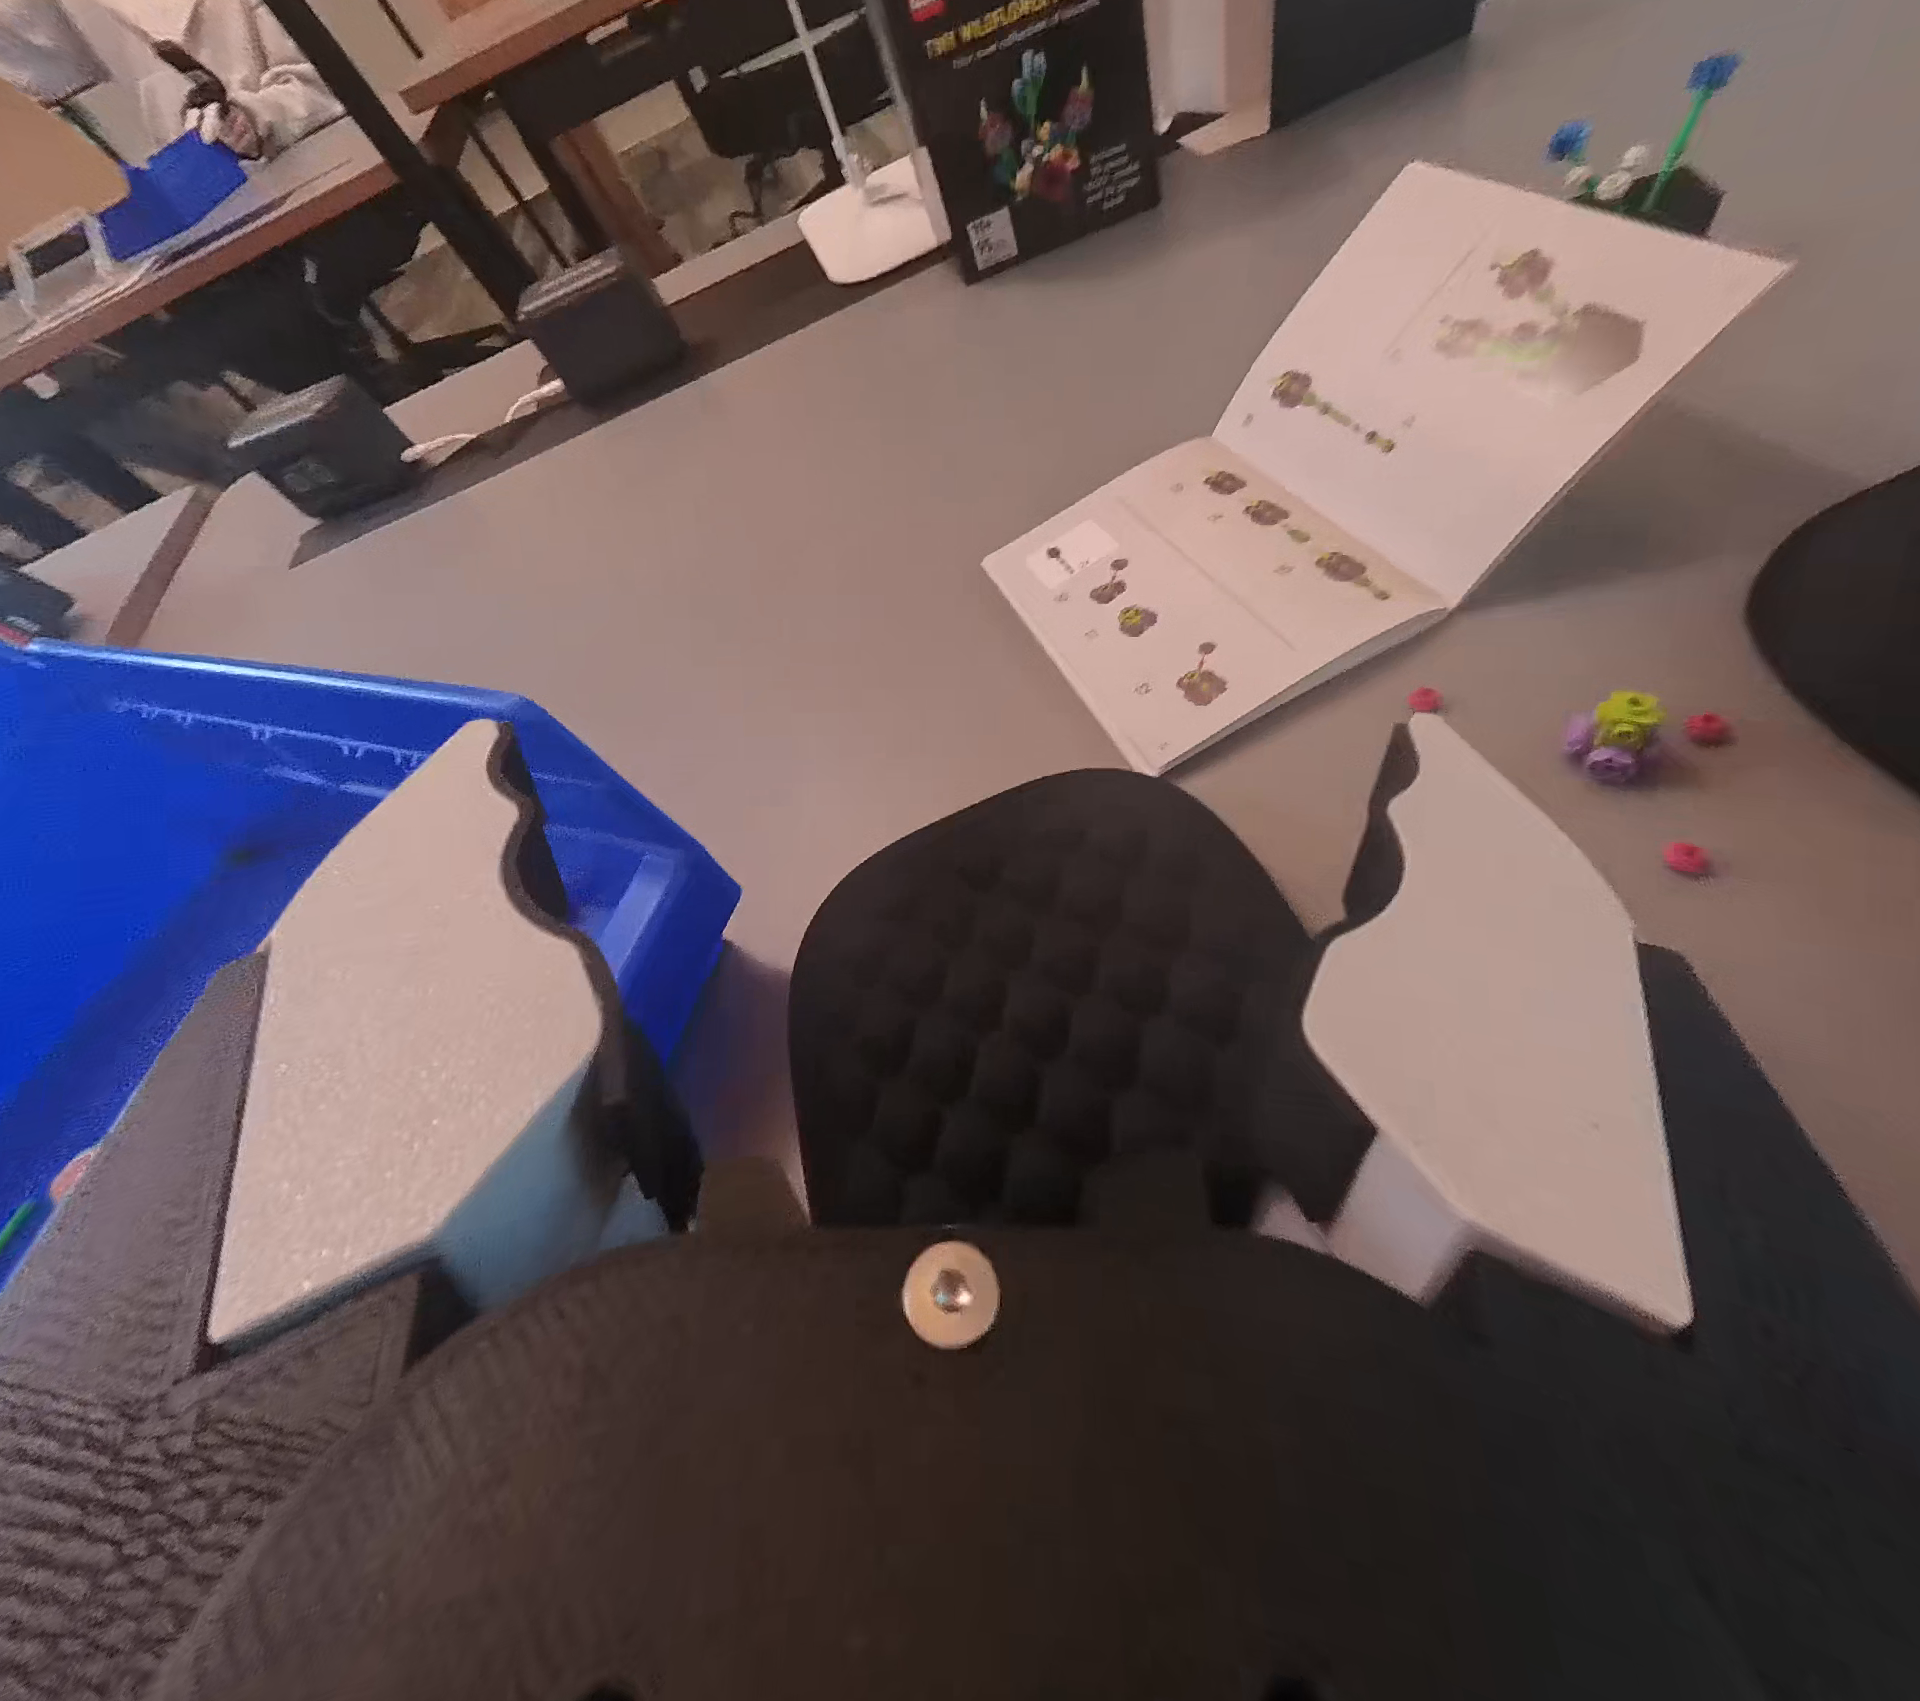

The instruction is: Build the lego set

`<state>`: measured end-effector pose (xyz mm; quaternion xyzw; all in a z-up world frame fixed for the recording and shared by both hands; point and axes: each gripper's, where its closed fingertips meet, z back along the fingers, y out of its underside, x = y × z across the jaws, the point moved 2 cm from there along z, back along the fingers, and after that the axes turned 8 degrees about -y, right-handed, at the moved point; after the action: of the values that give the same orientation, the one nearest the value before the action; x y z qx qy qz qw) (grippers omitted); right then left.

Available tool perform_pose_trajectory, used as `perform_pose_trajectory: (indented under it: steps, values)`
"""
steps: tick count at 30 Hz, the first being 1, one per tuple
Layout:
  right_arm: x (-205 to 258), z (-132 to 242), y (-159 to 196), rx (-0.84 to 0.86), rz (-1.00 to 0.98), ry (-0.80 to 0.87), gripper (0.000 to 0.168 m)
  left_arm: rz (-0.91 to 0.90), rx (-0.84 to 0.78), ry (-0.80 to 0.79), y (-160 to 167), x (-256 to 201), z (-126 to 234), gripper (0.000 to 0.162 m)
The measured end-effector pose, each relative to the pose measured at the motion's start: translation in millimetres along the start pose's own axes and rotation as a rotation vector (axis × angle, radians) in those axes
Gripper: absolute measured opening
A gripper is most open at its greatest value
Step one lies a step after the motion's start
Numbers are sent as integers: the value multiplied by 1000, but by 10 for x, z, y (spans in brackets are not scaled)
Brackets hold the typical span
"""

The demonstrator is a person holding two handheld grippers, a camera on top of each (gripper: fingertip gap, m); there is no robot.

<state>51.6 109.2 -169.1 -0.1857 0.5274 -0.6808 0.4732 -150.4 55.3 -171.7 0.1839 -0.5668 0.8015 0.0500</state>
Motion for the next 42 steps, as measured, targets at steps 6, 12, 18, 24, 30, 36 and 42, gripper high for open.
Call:
perform_pose_trajectory:
  steps: [6,12,18,24,30,36,42]
  values:
    - [125,-11,-85,-83,-57,-114,147,22,-75,96,-110,-113,61,145]
    - [197,105,-328,-277,-33,-176,118,182,-363,279,-451,-249,277,142]
    - [205,108,-302,-299,-84,-238,93,71,-395,356,-402,-335,377,8]
    - [300,-7,-116,-158,-98,-351,0,123,-387,400,-381,-306,313,0]
    - [413,-173,119,-6,-198,-534,0,122,-293,467,-263,-294,142,0]
    - [556,-347,290,184,-203,-551,40,127,-269,565,-186,-413,-32,11]
    - [648,-546,407,324,-193,-507,33,29,-264,676,-145,-558,-63,29]
